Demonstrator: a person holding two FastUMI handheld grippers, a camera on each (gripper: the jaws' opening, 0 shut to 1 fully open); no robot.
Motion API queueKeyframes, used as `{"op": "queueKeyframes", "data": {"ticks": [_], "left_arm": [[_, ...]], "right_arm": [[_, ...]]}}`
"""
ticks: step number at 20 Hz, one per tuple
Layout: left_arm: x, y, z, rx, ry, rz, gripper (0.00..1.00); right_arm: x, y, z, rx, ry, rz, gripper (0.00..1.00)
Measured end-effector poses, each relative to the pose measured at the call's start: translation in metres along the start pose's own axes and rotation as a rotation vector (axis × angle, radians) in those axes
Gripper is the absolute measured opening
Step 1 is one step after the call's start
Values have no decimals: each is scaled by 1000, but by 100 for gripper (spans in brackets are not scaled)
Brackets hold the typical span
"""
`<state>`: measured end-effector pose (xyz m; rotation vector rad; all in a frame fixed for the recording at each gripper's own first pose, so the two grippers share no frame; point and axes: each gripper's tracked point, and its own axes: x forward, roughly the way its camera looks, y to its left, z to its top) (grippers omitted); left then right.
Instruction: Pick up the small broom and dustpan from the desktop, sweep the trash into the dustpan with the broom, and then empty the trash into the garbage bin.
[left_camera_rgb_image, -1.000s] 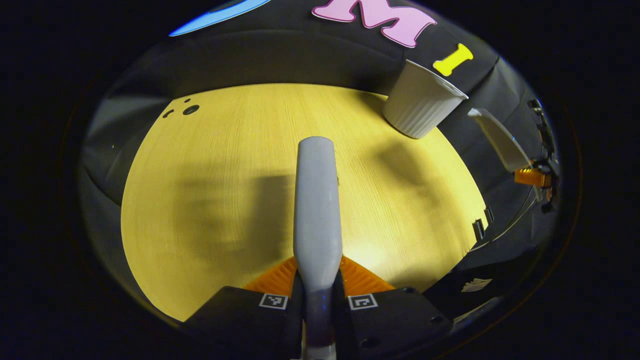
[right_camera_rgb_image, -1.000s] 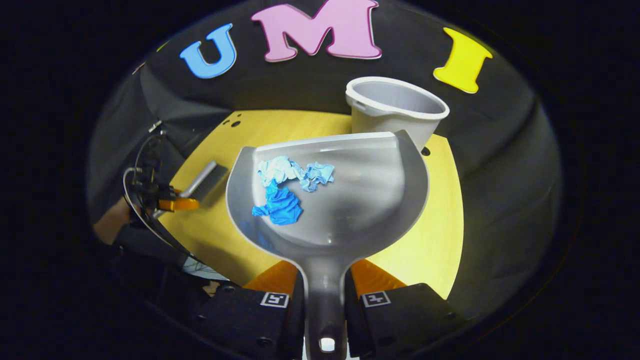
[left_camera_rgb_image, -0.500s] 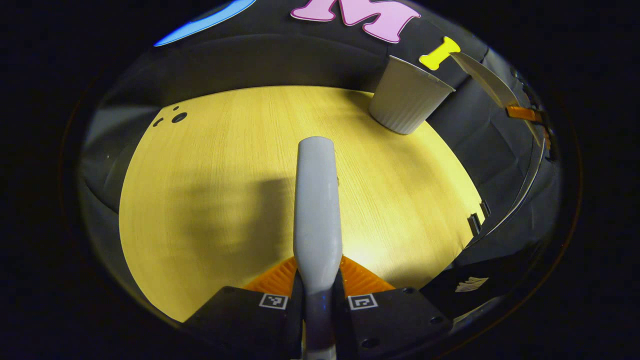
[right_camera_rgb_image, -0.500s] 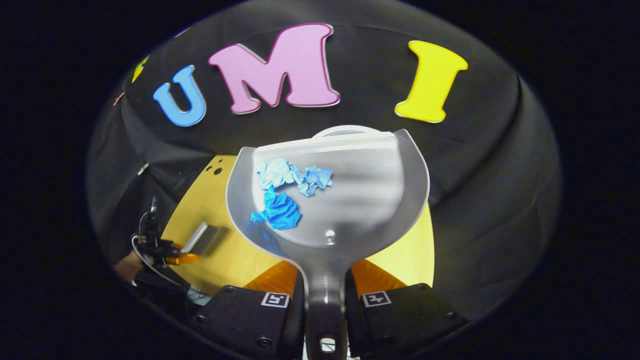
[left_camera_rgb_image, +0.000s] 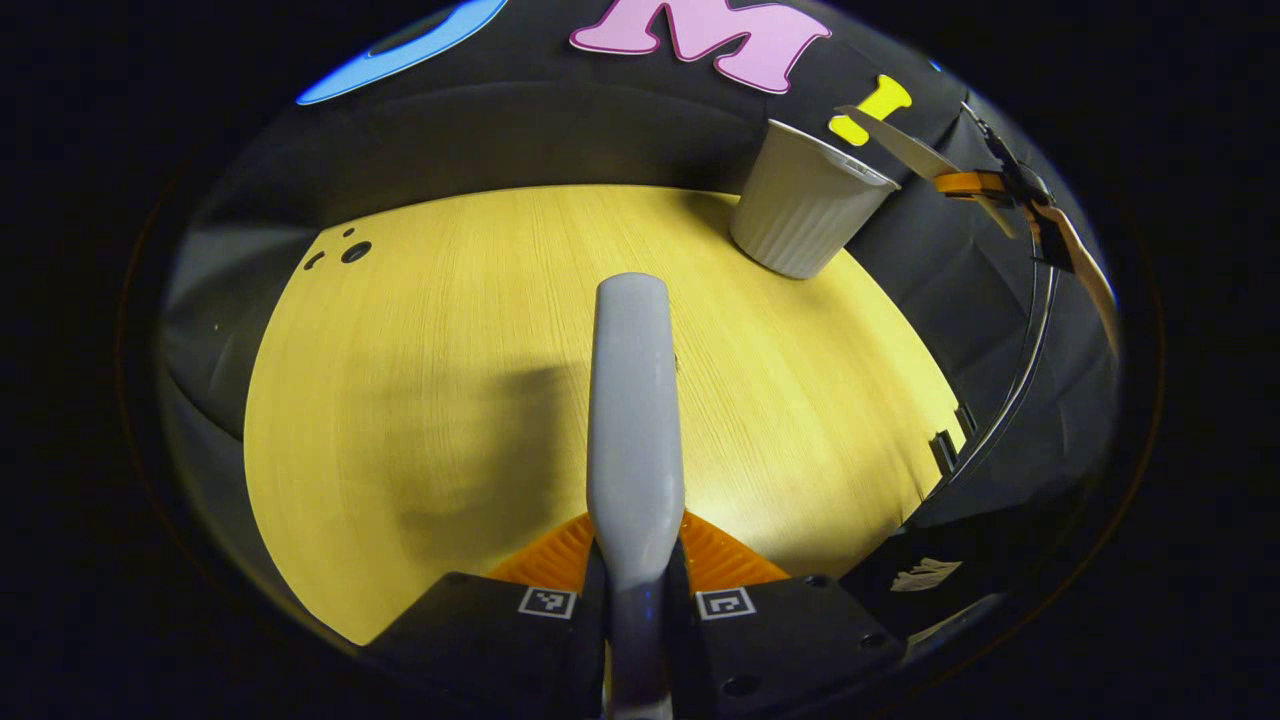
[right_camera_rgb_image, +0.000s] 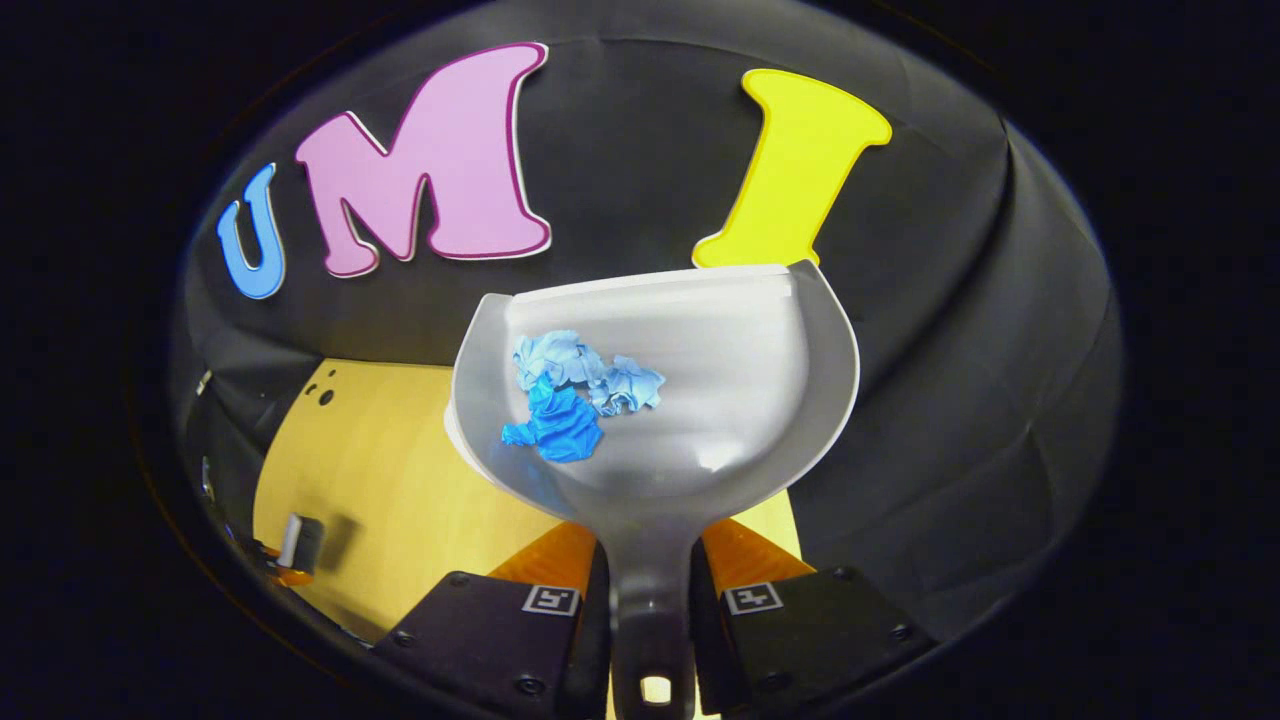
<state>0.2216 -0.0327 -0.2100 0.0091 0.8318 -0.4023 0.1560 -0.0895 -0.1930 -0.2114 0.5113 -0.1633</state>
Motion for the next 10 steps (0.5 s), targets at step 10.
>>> {"op": "queueKeyframes", "data": {"ticks": [10], "left_arm": [[6,7,5,-55,-2,-14,29]], "right_arm": [[-7,-11,10,-322,-83,-250,38]]}}
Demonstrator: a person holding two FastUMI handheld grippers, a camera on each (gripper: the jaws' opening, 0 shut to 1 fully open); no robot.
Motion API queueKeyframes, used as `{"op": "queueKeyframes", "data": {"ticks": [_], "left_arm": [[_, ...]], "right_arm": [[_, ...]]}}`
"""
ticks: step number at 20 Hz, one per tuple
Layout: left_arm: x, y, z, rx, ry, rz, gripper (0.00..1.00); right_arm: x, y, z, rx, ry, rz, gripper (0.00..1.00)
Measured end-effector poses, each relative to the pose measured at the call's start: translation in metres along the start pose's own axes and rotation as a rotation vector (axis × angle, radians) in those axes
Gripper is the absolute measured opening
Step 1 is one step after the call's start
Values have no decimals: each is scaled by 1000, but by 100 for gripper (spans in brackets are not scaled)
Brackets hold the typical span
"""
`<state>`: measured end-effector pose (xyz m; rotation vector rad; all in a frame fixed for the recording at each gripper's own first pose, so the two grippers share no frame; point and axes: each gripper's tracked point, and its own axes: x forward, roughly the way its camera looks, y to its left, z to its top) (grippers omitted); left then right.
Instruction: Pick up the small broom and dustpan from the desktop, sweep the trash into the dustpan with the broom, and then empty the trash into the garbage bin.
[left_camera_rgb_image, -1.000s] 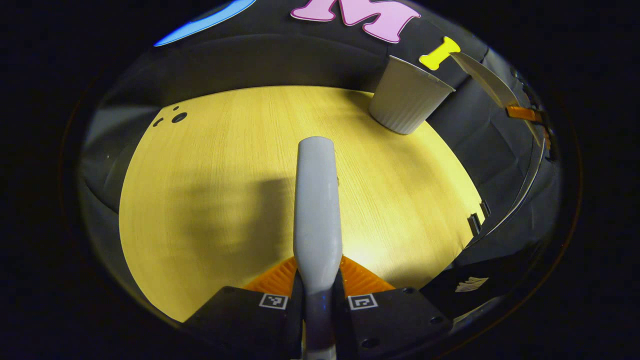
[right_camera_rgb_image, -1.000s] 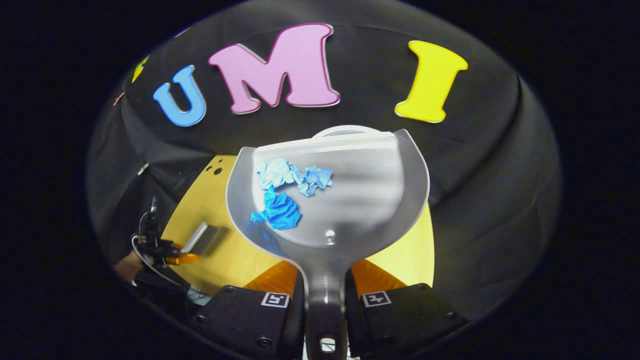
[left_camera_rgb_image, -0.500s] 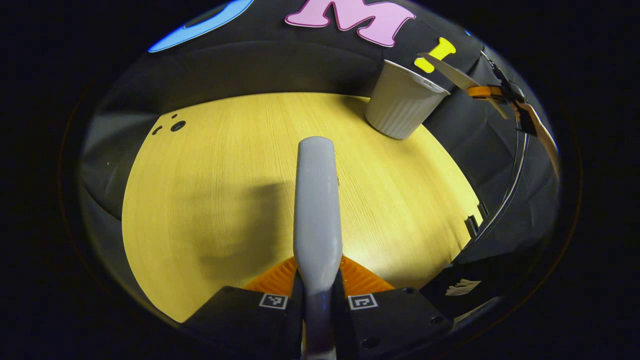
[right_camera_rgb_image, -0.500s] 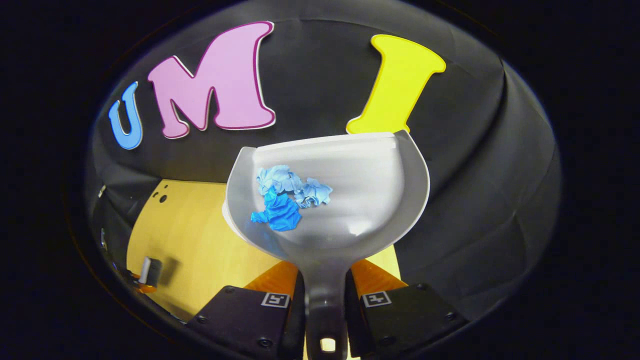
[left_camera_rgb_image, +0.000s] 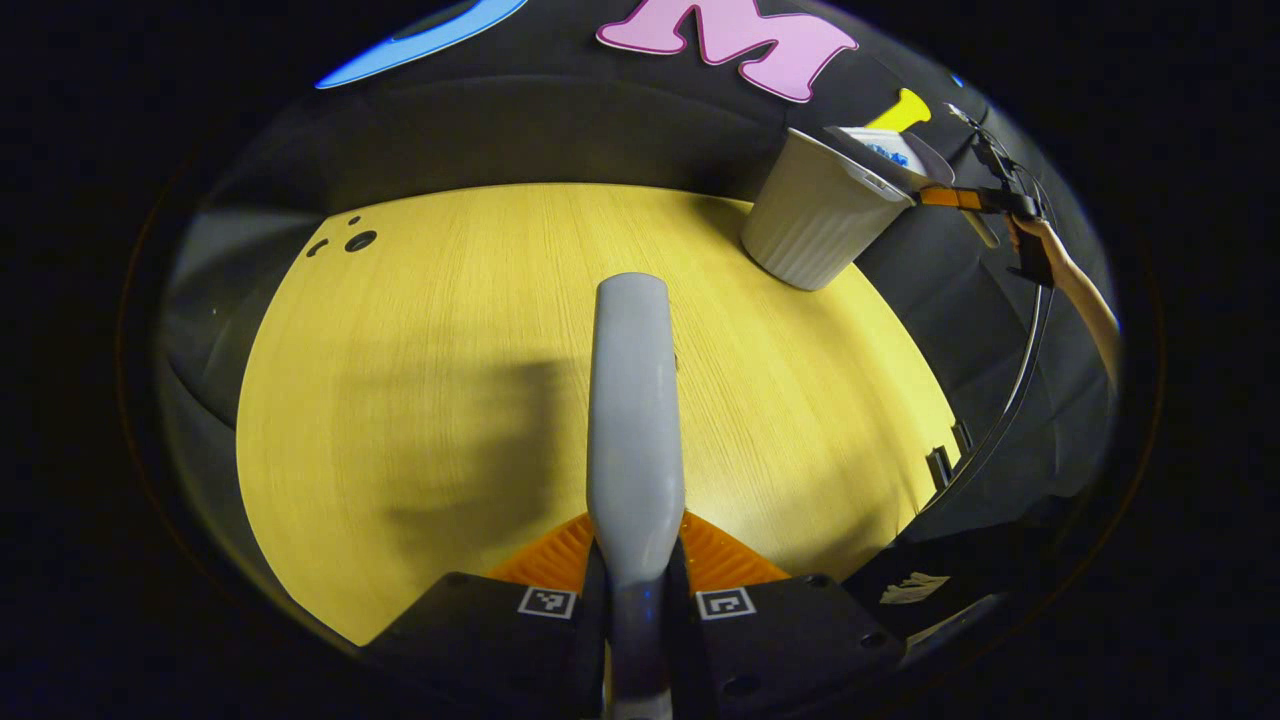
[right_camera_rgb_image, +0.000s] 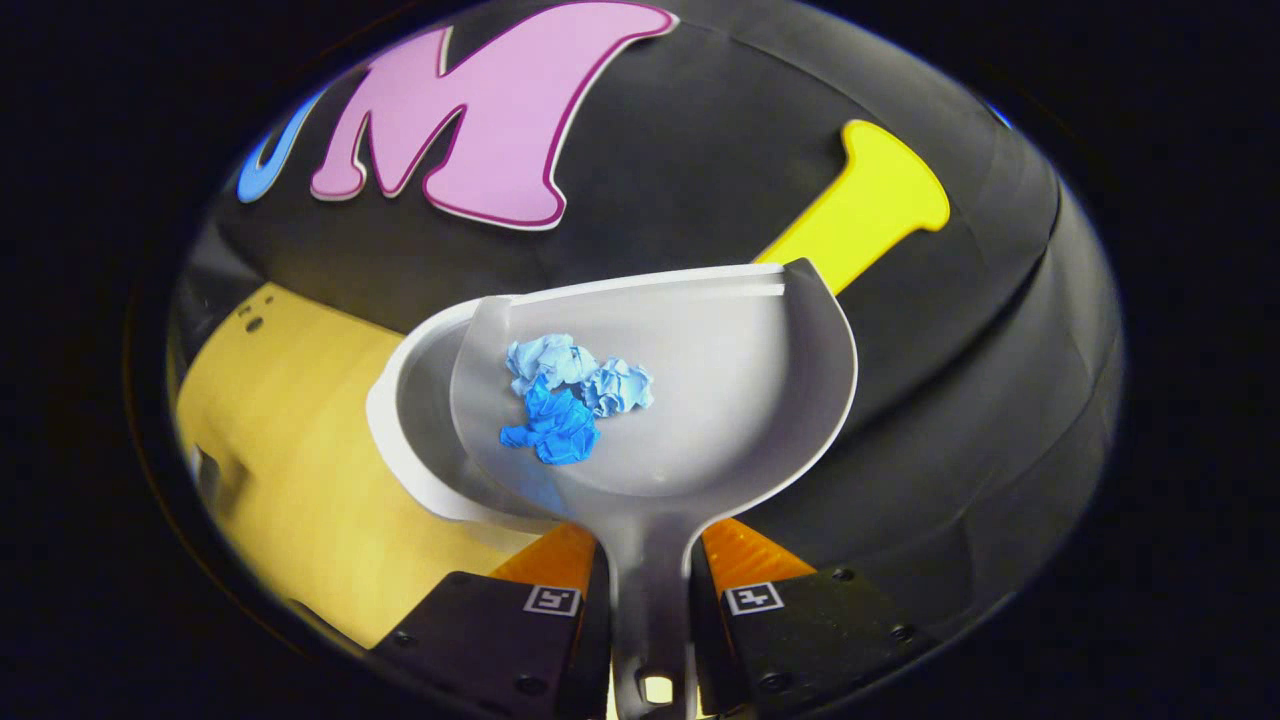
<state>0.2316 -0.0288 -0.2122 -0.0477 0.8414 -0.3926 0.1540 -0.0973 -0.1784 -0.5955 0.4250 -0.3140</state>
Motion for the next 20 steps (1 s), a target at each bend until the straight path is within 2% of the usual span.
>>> {"op": "queueKeyframes", "data": {"ticks": [1,2,3,5,6,7,11,16,20], "left_arm": [[0,1,2,-6,-3,-1,26],[1,0,2,-15,-3,-5,33],[2,0,0,-31,1,-8,30],[5,-4,-3,-68,7,-24,30],[5,-6,-4,-79,10,-28,33],[6,-7,-5,-84,9,-26,30],[7,-5,-6,-96,6,-24,30],[6,2,-12,-133,17,-19,30],[9,5,-23,-138,51,-6,30]], "right_arm": [[1,0,-1,-47,-8,-34,37],[2,0,-1,-80,-14,-54,37],[3,-2,-2,-105,-14,-66,38],[5,-3,-1,-147,-16,-82,37],[7,-5,0,-177,-19,-102,37],[7,-6,2,-214,-24,-128,38],[6,-10,8,-348,-42,-228,37],[0,-19,20,-582,-102,-343,37],[-23,-46,34,-788,-149,-436,37]]}}
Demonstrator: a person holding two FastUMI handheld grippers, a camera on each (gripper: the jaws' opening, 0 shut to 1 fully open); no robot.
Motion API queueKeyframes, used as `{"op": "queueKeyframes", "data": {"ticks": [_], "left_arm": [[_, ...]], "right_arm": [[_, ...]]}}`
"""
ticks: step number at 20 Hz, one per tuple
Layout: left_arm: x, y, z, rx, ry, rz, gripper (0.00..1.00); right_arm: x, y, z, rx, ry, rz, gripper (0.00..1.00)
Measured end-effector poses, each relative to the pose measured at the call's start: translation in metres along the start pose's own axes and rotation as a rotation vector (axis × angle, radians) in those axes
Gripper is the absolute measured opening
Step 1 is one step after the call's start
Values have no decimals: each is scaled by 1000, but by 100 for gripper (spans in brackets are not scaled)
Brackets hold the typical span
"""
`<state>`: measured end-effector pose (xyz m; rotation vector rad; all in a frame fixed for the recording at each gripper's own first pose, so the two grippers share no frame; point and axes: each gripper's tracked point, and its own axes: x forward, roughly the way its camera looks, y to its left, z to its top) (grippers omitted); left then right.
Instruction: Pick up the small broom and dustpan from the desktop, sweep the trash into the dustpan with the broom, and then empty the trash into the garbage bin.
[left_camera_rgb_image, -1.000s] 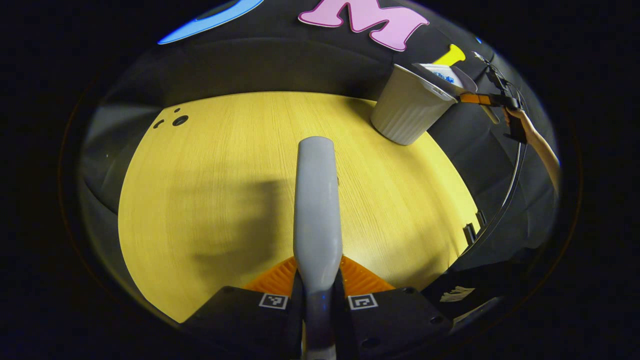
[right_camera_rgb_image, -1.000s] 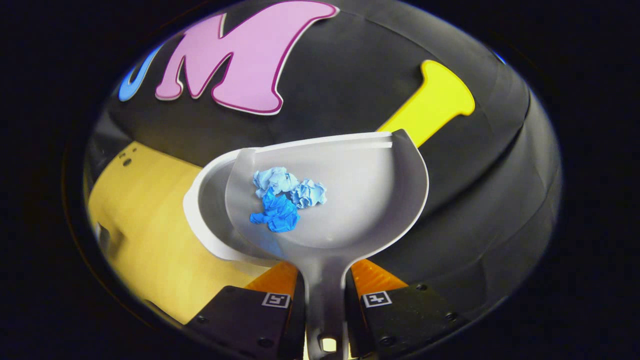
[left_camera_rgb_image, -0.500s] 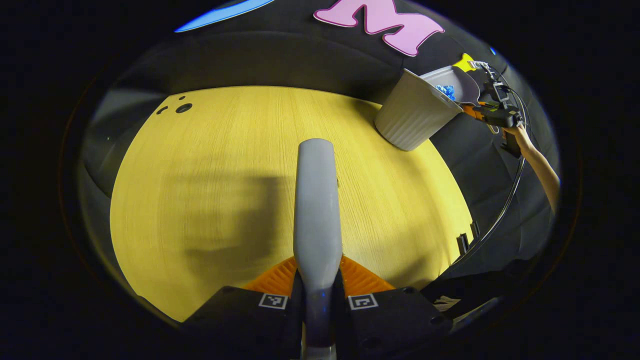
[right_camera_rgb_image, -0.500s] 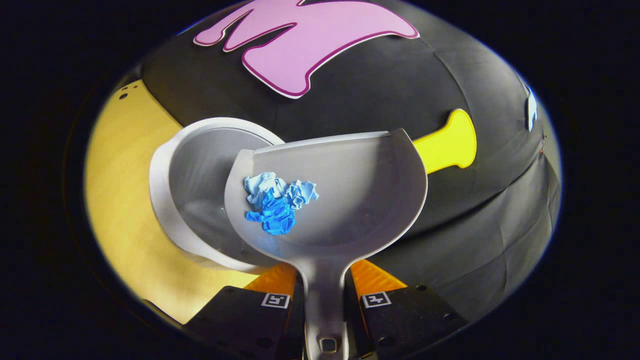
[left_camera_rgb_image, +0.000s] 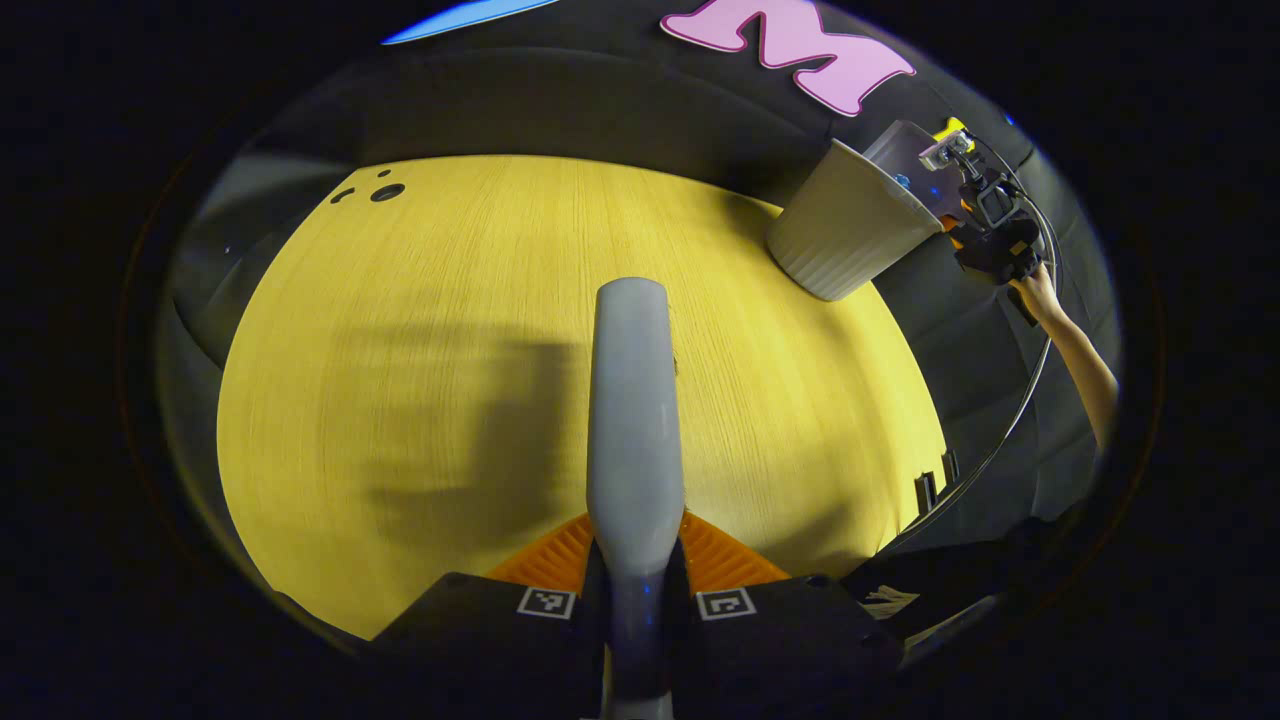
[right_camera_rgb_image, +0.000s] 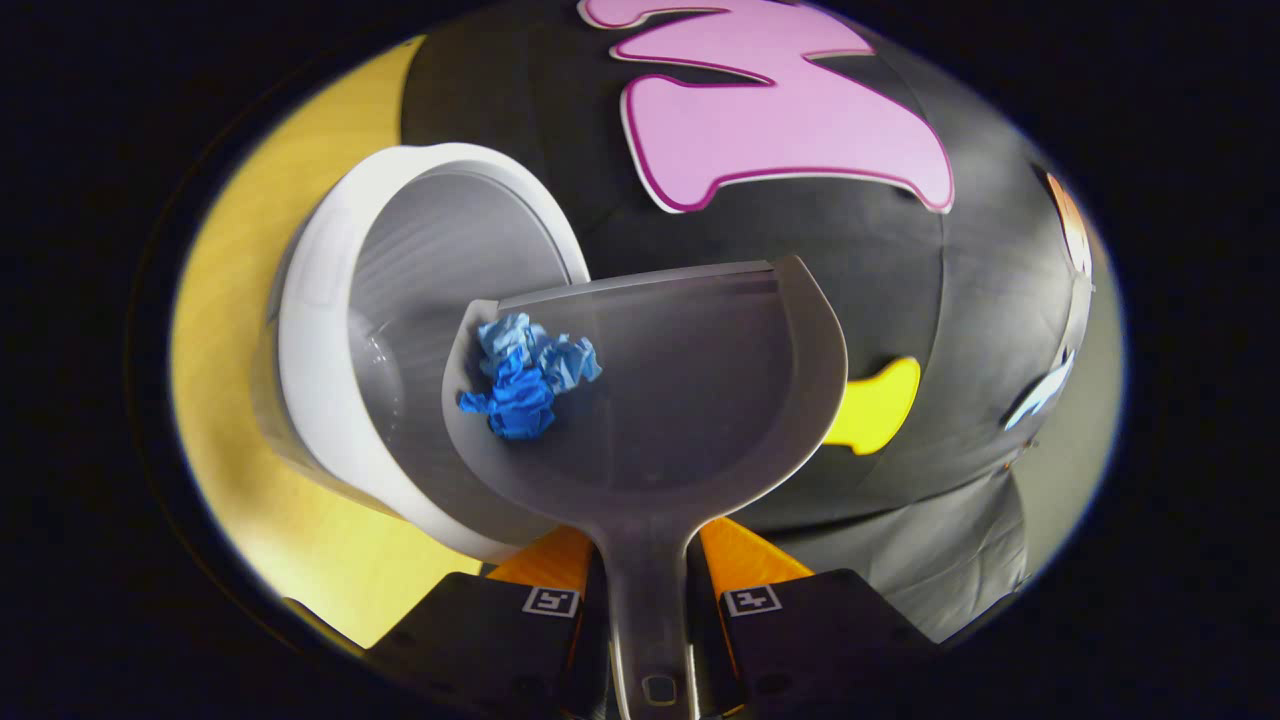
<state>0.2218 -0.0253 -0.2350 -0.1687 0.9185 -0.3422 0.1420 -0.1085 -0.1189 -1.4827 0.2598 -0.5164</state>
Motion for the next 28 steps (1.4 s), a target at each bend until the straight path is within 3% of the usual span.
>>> {"op": "queueKeyframes", "data": {"ticks": [5,8,9,10,11,12,13,14,15,16,17,18,19,21,28], "left_arm": [[4,2,-1,16,16,5,31],[5,2,-1,20,17,0,33],[6,1,-1,21,18,-1,33],[7,2,0,21,18,-1,30],[7,1,0,21,17,0,33],[7,2,0,21,15,1,30],[6,2,1,21,13,2,33],[6,2,0,20,10,4,30],[5,4,1,19,7,6,33],[4,4,1,16,4,8,33],[3,4,0,13,-1,8,30],[2,4,0,11,-6,9,33],[2,4,0,8,-11,9,33],[-1,4,-1,2,-24,9,30],[-15,2,-9,-21,-89,13,33]], "right_arm": [[5,-6,-11,-52,-19,-43,37],[7,-5,-10,-11,-4,-16,37],[6,-5,-11,9,7,-5,42],[6,-6,-12,31,17,5,37],[5,-6,-12,55,20,14,37],[4,-8,-12,84,25,19,32],[2,-12,-11,120,28,19,32],[-1,-18,-9,164,30,18,37],[-2,-26,-8,212,33,19,42],[-4,-35,-6,261,38,17,37],[-6,-44,-6,311,43,15,37],[-11,-52,-6,362,46,15,37],[-16,-59,-6,413,46,16,42],[-28,-74,-5,502,45,20,37],[-74,-96,0,762,16,111,37]]}}
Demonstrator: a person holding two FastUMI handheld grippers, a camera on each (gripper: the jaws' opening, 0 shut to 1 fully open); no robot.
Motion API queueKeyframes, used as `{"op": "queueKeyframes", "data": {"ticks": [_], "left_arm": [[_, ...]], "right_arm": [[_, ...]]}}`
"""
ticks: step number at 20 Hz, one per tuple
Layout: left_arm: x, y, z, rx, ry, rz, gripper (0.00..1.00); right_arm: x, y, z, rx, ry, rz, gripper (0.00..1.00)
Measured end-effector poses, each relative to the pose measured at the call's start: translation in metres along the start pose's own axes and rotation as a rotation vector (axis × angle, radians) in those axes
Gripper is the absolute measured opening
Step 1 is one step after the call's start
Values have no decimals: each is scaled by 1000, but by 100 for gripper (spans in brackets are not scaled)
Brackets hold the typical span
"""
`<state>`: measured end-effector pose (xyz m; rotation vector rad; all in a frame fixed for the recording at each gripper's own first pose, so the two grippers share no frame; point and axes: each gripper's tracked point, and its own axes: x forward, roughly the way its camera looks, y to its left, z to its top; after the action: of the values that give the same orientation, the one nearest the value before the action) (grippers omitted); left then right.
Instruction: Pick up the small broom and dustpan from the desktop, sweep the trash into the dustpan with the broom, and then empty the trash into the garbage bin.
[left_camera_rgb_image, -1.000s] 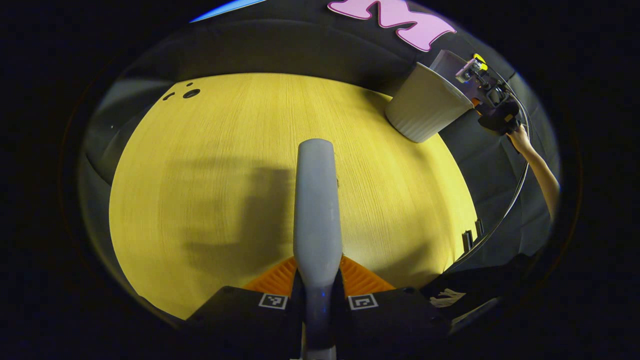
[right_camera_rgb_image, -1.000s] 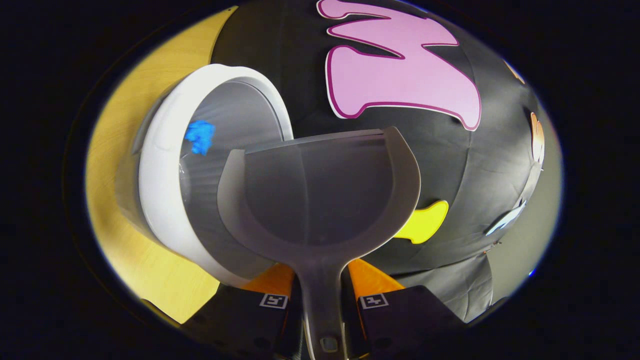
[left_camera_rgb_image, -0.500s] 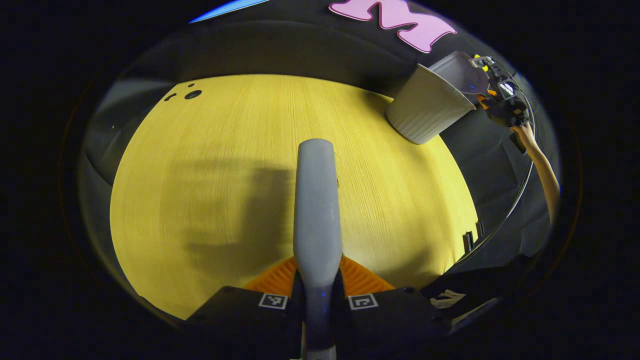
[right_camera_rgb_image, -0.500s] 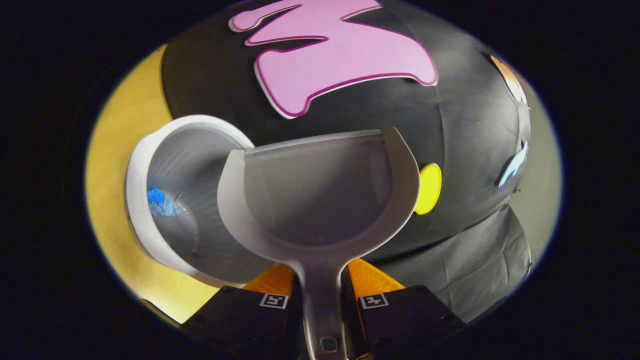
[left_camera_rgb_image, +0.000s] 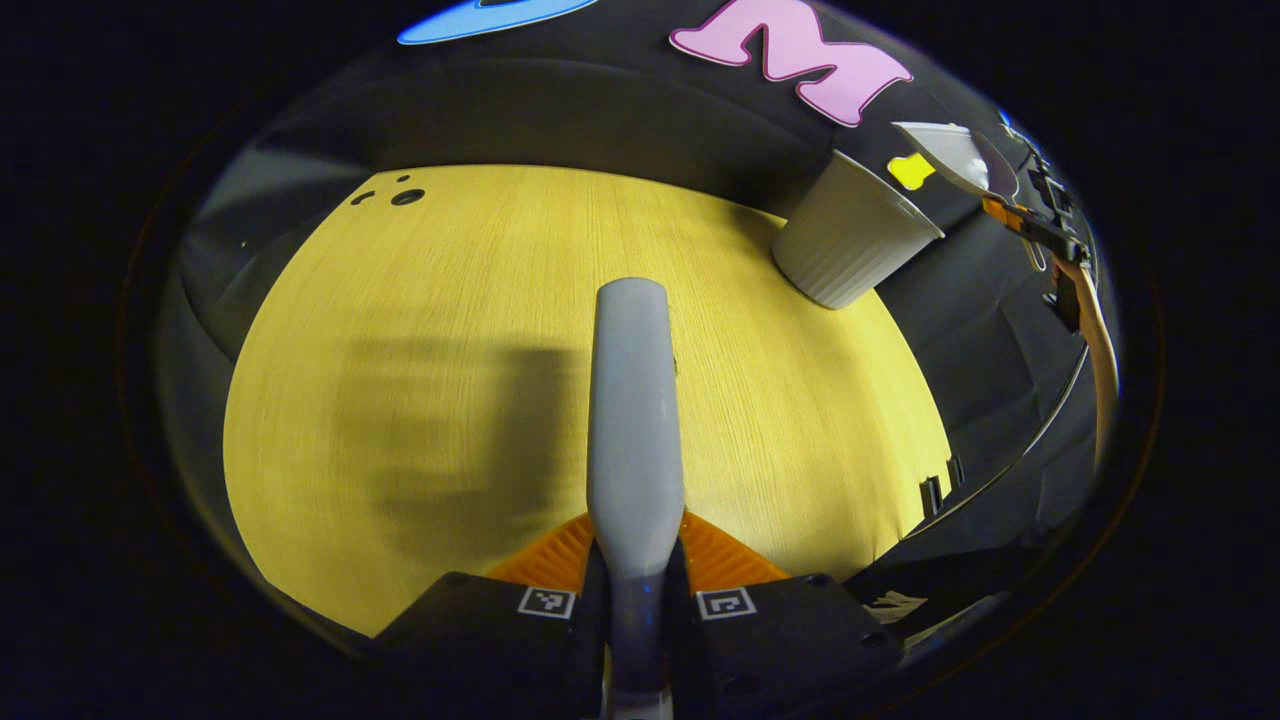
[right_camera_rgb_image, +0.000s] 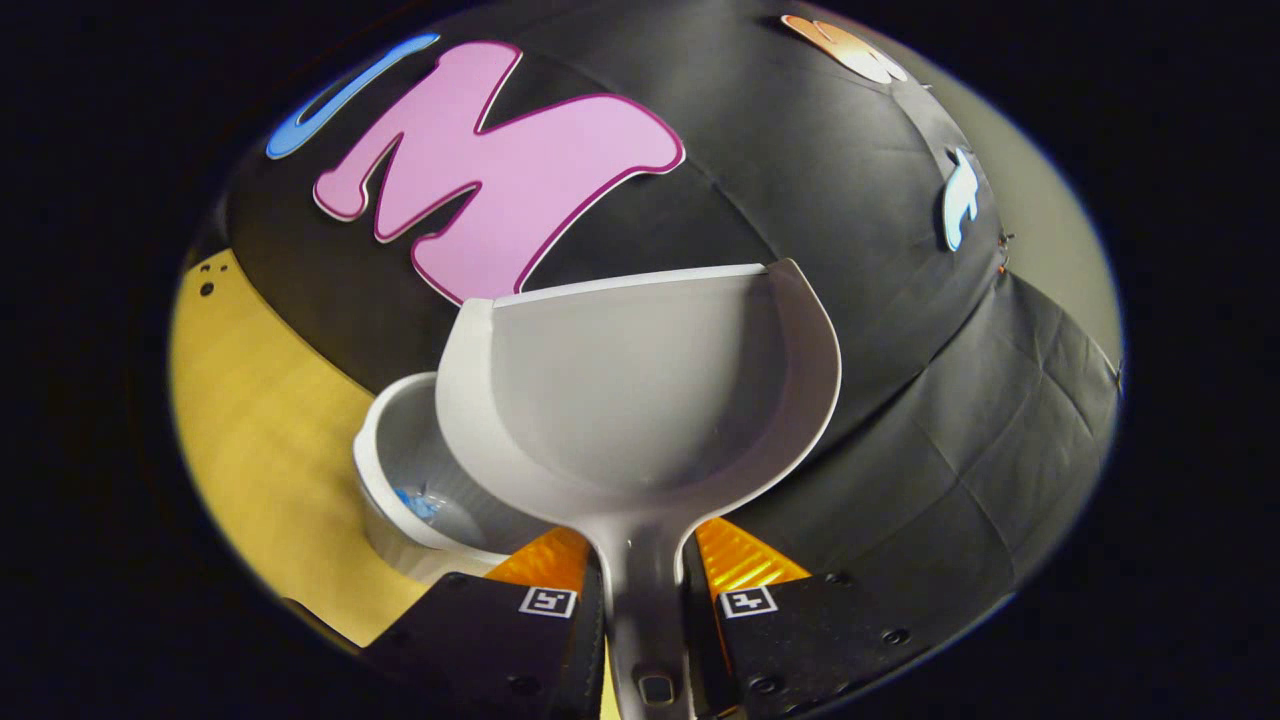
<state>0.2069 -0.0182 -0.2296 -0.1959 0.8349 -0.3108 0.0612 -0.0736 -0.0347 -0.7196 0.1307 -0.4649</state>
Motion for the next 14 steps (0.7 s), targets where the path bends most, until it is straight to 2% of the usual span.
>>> {"op": "queueKeyframes", "data": {"ticks": [1,3,4,5,6,7,8,9,10,14], "left_arm": [[-3,1,-4,-3,-3,4,30],[-9,4,-12,-6,-10,18,30],[-14,5,-14,-8,-22,31,34],[-18,7,-17,-7,-39,41,27],[-22,9,-18,-8,-54,48,33],[-26,11,-21,-11,-67,57,30],[-29,13,-23,-19,-81,63,28],[-31,15,-26,-26,-89,66,27],[-34,17,-28,-25,-95,74,30],[-45,36,-38,62,-137,151,30]], "right_arm": [[-7,1,3,28,-7,18,37],[-17,6,12,93,-19,68,37],[-23,13,16,141,-28,104,37],[-32,22,20,185,-36,138,37],[-43,30,23,212,-40,167,37],[-54,36,22,225,-44,187,42],[-63,41,22,231,-47,206,42],[-72,48,21,236,-49,225,37],[-81,56,20,243,-45,245,37],[-122,91,6,297,-4,340,37]]}}
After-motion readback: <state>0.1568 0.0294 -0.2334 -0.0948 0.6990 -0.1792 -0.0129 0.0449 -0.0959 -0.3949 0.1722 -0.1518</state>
